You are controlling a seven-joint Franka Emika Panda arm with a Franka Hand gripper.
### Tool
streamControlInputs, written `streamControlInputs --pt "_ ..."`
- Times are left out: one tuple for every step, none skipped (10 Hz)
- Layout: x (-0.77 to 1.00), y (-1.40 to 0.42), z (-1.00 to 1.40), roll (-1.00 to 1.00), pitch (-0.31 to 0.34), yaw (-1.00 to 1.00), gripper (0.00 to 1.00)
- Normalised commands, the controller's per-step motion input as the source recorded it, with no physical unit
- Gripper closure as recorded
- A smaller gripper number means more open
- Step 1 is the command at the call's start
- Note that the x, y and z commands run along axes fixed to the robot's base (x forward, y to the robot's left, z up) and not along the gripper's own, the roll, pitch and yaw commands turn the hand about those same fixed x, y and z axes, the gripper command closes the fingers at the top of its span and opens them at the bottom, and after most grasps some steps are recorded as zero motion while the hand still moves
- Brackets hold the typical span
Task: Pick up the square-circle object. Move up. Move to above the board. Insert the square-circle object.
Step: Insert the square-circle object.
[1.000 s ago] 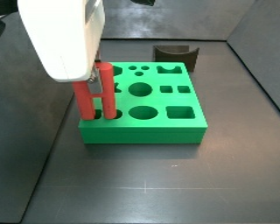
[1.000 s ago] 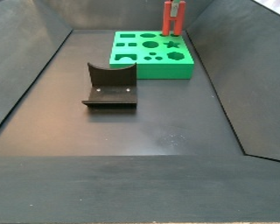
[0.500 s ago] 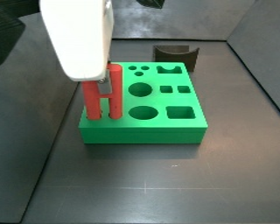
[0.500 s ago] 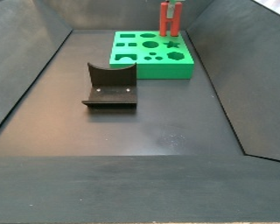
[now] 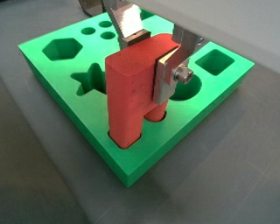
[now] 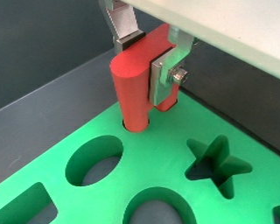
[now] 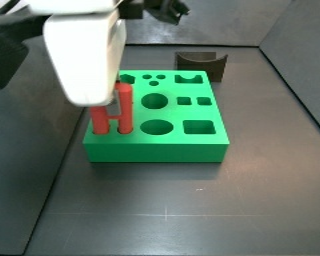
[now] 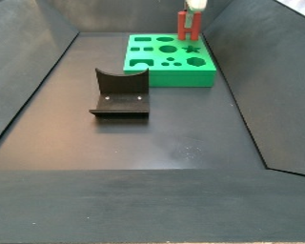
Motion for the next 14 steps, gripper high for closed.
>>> streamControlInputs --pt "-0.25 -0.03 -0.59 0.00 -0.347 -0.08 1.00" --pt "-0.28 -0.01 -0.64 0.01 -0.321 -0.10 1.00" --pt "-0.13 -0.06 -0.89 0.12 -0.170 -0.11 1.00" --pt "0.01 -0.20 -0.88 0.24 -0.050 -0.03 1.00" --pt "0.12 -0.36 -0.67 0.34 0.000 0.00 1.00" --pt "0.00 -0.42 -0.53 0.42 0.000 0.07 1.00" --pt "0.00 -0.39 -0.44 0.47 0.000 0.05 1.00" --pt "0.02 -0.26 -0.65 0.26 -0.041 0.00 1.00" --pt "0.00 -0.21 -0.71 0.31 -0.067 0.00 1.00" --pt "0.00 -0.18 -0.70 0.31 -0.086 0.00 1.00" --pt "0.02 -0.20 -0.71 0.28 -0.116 0.00 1.00" --pt "0.02 -0.20 -0.76 0.27 -0.107 0.00 1.00" --pt "0.00 -0.14 -0.83 0.24 -0.100 0.00 1.00" --pt "0.00 -0.07 -0.88 0.22 -0.097 0.00 1.00"
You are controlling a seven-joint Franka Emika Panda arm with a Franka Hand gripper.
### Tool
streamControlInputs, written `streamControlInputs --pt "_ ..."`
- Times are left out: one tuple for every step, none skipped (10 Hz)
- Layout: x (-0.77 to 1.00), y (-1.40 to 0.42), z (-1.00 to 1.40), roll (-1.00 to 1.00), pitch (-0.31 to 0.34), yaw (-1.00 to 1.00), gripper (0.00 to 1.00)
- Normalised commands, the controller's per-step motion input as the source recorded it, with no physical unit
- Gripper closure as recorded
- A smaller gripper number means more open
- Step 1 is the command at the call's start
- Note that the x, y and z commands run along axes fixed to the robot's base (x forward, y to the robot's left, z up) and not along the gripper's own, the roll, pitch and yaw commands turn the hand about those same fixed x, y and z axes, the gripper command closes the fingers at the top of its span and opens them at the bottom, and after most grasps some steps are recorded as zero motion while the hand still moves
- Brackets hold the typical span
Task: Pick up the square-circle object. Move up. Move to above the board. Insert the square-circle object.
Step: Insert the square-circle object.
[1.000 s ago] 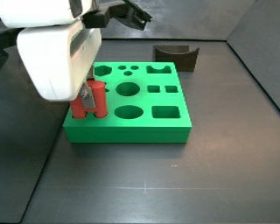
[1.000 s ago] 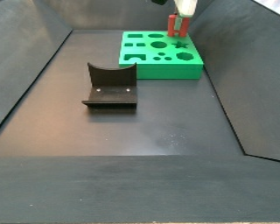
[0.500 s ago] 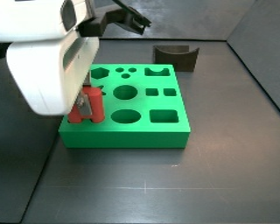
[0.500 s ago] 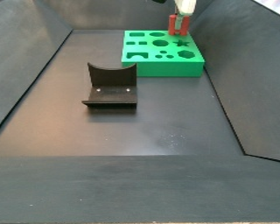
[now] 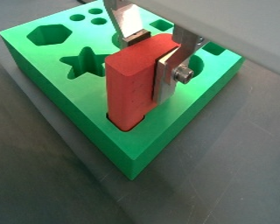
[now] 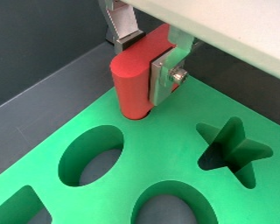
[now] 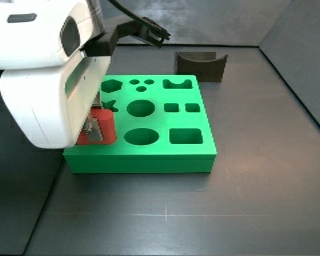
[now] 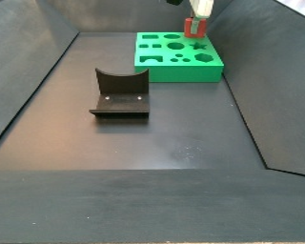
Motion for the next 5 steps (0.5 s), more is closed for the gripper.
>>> streamControlInputs --pt "-0.01 0.00 -0.80 0.06 -0.154 0.00 1.00" --pt "0.00 0.00 -0.44 -0.05 -0.133 0.00 1.00" --pt "0.00 0.02 -0.39 -0.10 -0.136 0.00 1.00" --pt "0.00 0.13 0.00 -0.10 0.007 -0.03 1.00" --pt "0.00 0.01 0.00 -0.03 0.000 0.00 1.00"
